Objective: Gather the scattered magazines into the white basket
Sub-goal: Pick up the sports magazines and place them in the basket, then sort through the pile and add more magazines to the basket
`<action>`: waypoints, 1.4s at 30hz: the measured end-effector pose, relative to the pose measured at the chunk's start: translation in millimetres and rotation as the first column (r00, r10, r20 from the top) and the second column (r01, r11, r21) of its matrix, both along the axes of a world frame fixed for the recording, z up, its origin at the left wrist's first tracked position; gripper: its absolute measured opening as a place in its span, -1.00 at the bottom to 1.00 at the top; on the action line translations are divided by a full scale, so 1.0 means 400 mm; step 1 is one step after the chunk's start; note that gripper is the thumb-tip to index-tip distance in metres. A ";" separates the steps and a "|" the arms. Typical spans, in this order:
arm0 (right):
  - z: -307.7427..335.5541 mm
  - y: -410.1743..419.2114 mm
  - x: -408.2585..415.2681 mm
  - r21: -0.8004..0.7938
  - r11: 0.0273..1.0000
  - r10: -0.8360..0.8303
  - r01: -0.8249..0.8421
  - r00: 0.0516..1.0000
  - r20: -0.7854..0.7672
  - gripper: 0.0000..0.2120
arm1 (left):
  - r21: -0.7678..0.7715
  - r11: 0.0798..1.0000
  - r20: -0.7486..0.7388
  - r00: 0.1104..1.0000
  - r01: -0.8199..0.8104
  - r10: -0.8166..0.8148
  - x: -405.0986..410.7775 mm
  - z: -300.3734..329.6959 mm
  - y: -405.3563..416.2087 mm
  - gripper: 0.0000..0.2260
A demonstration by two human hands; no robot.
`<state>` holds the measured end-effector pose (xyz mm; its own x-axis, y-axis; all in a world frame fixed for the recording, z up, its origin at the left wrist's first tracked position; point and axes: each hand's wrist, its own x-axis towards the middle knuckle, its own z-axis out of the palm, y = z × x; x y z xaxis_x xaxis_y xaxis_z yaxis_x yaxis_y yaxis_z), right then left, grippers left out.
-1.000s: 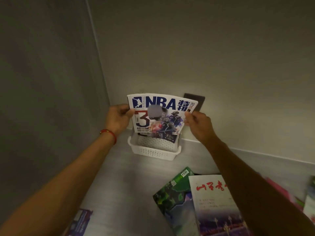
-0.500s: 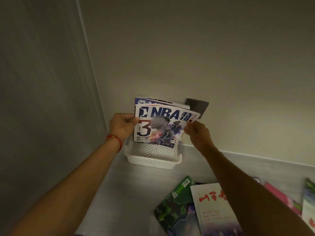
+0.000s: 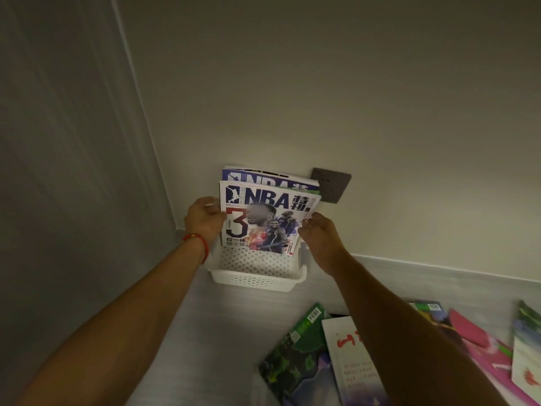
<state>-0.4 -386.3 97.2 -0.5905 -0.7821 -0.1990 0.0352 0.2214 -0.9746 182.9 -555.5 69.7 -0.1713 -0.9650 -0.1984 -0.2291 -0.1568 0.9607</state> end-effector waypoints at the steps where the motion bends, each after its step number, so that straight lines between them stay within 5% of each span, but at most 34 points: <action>1: 0.007 0.006 0.000 0.010 1.000 0.009 -0.009 1.000 -0.015 -0.78 | 0.033 0.999 -0.036 0.999 0.002 -0.001 -0.003 0.000 0.002 -0.56; 4: -0.002 0.041 -0.007 0.082 0.996 0.030 -0.026 0.998 -0.052 -0.70 | 0.055 0.995 -0.131 0.989 0.077 -0.070 -0.006 -0.004 0.014 -0.46; 9: -0.094 0.260 -0.016 0.367 0.922 0.287 -0.126 0.858 -0.426 -0.60 | 0.033 0.983 -0.072 0.981 0.181 -0.178 -0.012 -0.012 0.047 -0.49; 13: -0.184 0.509 -0.038 0.492 0.870 0.282 -0.013 0.833 -0.476 -0.70 | -0.167 0.985 0.199 0.980 0.051 -0.017 -0.027 -0.009 0.160 -0.62; 15: -0.220 0.631 -0.068 0.558 0.827 0.276 0.072 0.812 -0.514 -0.68 | -0.279 0.951 0.207 0.976 0.131 -0.073 -0.040 -0.014 0.281 -0.70; 18: -0.244 0.800 -0.121 0.574 0.792 0.142 0.208 0.852 -0.505 -0.74 | -0.250 0.920 0.176 0.948 0.303 -0.265 -0.087 -0.063 0.503 -0.68; 23: -0.264 0.992 -0.206 0.612 0.726 0.034 0.313 0.872 -0.488 -0.75 | -0.008 0.761 0.321 0.722 0.649 -0.613 -0.172 -0.192 0.824 -0.71; 27: -0.294 1.048 -0.193 0.594 0.777 0.098 0.207 0.893 -0.439 -0.84 | 0.046 0.715 0.598 0.554 0.698 -0.579 -0.199 -0.270 0.966 -0.67; 29: -0.303 1.052 -0.164 0.564 0.813 0.115 0.145 0.909 -0.400 -0.80 | 0.124 0.763 0.697 0.491 0.634 -0.522 -0.200 -0.288 1.003 -0.58; 33: -0.335 1.042 -0.127 0.543 0.838 0.172 0.058 0.916 -0.363 -0.77 | 0.213 0.898 0.563 0.703 0.384 -0.434 -0.222 -0.282 1.042 -0.41; 37: -0.350 1.044 -0.131 0.554 0.830 0.166 0.062 0.921 -0.352 -0.80 | 0.351 0.923 0.259 0.931 0.156 -0.256 -0.223 -0.259 1.025 -0.62; 39: -0.353 1.049 -0.143 0.521 0.853 0.153 0.033 0.939 -0.310 -0.77 | 0.371 0.913 0.176 0.952 0.172 -0.251 -0.212 -0.246 1.026 -0.75; 42: -0.350 1.056 -0.163 0.510 0.859 0.180 -0.038 0.956 -0.232 -0.80 | 0.202 0.937 0.287 0.897 0.286 -0.336 -0.212 -0.206 1.045 -0.78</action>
<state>-65.4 36.0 -43.0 -0.5925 -0.6833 -0.4267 -0.2588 0.6631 -0.7024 98.3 -137.3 -12.7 -0.3627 -0.8266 -0.4303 -0.5737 -0.1659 0.8021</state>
